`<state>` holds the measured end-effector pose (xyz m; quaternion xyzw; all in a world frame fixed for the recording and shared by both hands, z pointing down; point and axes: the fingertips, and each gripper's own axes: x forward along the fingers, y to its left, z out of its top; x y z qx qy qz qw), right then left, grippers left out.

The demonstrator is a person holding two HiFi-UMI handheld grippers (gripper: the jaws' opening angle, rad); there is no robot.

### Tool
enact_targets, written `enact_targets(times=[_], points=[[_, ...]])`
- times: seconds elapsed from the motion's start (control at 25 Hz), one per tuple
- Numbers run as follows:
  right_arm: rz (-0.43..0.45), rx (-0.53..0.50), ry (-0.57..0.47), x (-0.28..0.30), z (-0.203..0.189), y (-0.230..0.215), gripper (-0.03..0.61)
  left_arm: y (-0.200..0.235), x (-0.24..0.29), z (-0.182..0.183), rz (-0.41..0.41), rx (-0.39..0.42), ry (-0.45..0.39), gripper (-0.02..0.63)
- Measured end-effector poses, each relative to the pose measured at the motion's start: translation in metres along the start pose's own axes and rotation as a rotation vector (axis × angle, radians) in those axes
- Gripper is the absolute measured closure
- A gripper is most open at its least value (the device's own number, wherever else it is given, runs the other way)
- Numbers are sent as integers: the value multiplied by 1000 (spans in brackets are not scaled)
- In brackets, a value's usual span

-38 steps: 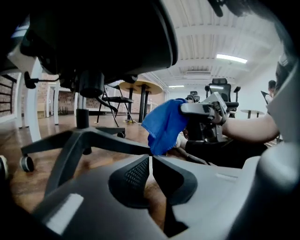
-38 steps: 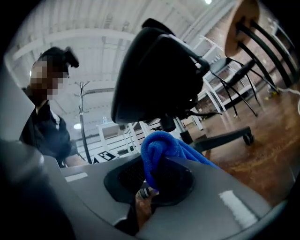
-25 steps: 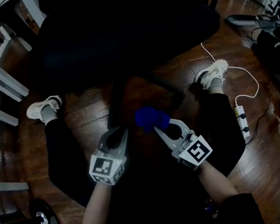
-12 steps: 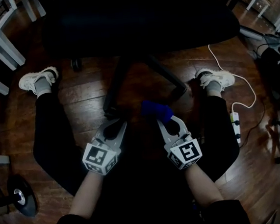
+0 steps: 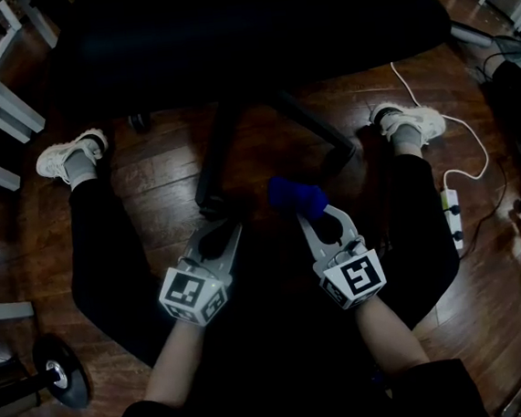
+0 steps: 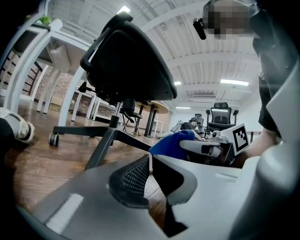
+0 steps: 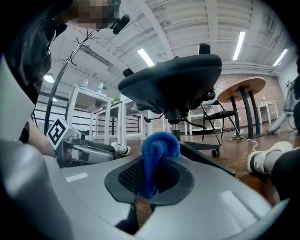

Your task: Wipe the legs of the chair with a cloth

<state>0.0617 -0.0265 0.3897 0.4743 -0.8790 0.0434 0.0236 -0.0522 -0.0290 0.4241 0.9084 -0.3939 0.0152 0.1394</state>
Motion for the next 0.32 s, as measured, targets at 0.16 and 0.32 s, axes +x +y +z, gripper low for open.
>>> enact_targets(times=[0.16,0.32], points=[[13,-9,2,5,-2,4,539,0,1,-5,2,-2,16,591],[30,-27,14,10,-5,7,538,5,0,-9,15,-18,30,592]])
